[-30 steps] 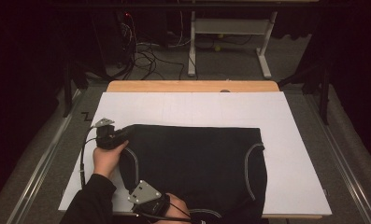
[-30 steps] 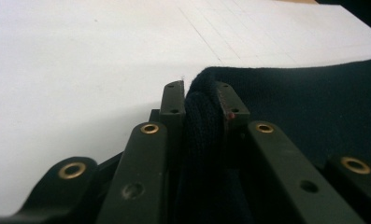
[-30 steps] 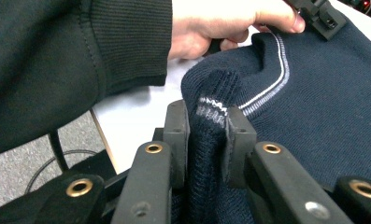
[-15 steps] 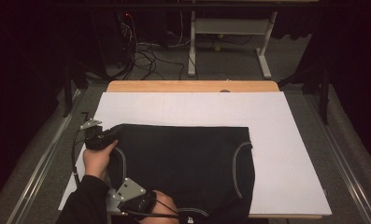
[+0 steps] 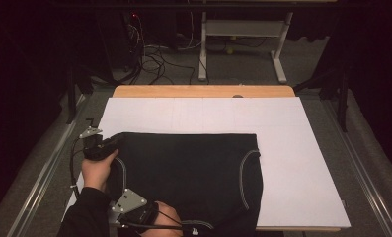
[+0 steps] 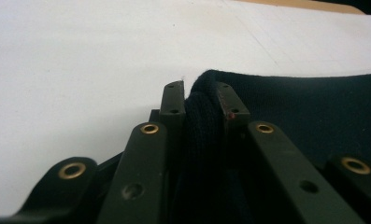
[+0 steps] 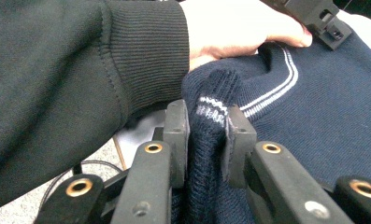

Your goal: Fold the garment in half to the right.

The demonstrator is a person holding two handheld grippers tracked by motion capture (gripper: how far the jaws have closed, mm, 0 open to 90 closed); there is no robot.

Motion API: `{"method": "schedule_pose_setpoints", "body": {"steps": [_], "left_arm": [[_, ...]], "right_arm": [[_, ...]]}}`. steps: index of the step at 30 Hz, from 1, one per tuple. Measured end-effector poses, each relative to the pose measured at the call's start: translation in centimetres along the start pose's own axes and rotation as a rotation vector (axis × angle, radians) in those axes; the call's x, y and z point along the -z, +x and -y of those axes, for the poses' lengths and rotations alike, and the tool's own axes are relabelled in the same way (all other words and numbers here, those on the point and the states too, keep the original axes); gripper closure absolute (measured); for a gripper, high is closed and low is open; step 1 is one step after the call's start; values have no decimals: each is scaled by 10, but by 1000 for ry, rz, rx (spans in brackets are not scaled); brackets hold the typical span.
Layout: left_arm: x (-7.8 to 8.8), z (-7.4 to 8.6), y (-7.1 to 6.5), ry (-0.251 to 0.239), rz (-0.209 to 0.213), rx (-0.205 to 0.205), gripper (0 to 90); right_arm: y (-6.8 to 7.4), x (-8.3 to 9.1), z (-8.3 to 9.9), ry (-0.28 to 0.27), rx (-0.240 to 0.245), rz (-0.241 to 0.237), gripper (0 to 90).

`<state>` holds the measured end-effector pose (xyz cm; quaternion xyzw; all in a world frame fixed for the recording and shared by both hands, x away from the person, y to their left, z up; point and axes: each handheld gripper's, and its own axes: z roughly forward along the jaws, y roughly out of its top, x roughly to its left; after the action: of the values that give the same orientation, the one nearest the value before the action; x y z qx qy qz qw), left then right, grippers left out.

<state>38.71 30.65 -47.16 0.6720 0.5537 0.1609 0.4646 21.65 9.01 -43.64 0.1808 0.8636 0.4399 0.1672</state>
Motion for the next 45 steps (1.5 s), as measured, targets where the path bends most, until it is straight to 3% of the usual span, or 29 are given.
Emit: {"method": "schedule_pose_setpoints", "body": {"steps": [7,17,25,30,32,35,37,43,45], "left_arm": [[2,-2,-2,14,-20,8,719],[5,5,6,23,-56,16,721],[8,6,9,16,-39,34,722],[5,7,7,29,-43,13,726],[7,6,4,26,-51,-4,727],[11,2,-1,8,1,-7,727],[13,-1,-7,4,-6,-17,727],[12,-6,-39,-13,-9,1,725],[9,-12,-51,5,-10,3,725]], "right_arm": [[-4,6,-1,-23,-16,-2,760],[-2,0,-4,-18,-2,-25,760],[0,0,-5,-21,5,-28,759],[0,3,-1,-14,23,-27,759],[-3,5,-1,-22,14,-32,759],[-5,12,-1,-42,7,-34,759],[-8,19,0,-58,4,-33,759],[-20,47,11,-103,-9,-24,759],[-25,57,15,-128,-22,-16,758]]}}
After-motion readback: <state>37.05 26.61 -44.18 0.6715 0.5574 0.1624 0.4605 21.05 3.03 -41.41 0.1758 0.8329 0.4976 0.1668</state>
